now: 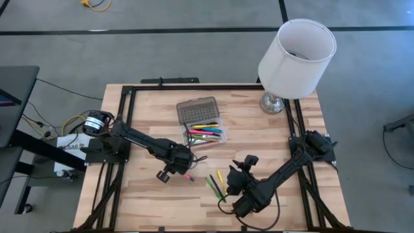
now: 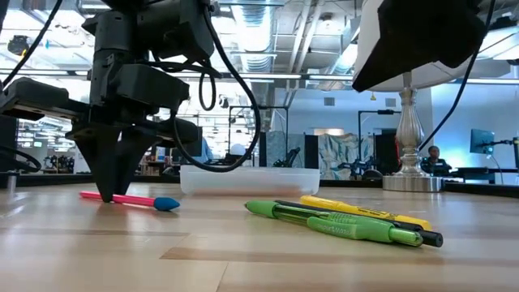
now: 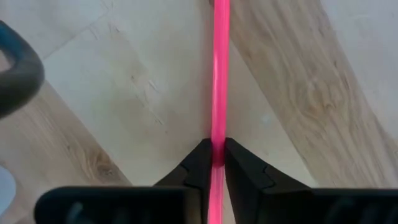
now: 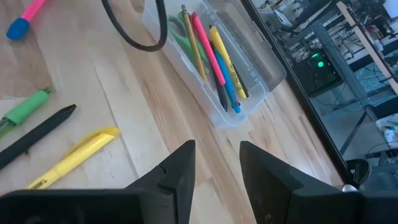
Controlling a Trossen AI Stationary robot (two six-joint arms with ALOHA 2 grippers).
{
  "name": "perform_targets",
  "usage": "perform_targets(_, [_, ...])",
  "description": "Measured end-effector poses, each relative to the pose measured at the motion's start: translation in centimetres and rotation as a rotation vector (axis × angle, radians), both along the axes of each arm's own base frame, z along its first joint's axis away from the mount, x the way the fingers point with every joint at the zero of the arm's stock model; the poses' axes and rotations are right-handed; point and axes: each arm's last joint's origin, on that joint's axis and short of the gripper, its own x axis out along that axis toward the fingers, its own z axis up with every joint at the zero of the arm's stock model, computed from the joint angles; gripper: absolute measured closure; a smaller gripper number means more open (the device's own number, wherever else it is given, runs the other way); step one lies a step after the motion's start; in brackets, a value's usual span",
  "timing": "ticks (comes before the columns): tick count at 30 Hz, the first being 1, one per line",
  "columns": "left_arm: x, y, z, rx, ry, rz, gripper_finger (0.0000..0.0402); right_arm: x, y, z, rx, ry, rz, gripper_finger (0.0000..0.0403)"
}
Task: Pick & place school supplies into a supply box
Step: Put the pink pencil into the transparent supply box
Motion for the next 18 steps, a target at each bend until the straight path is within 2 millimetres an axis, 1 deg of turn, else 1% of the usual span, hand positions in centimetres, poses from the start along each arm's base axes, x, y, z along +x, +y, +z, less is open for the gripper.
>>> perform_targets(5, [0.17,-0.06,0.01,-0.006,-0.019,-0.002,0.0348,0.27,-0.4,0.0,0.0,0.001,-0.013,0.0282])
perform_targets(14, [0.42,-0.16,0.06,-0.017,-0.046,-0.003,0.0288,0.39,-0.62,0.0,-0.003,0.004,-0.019,0.0282])
perform_targets(18, [0.65,-0.22,0.11,-0.03,-0.07,-0.002,0.0274,0.39,-0.62,0.0,-0.002,0.004,-0.019,0.0282])
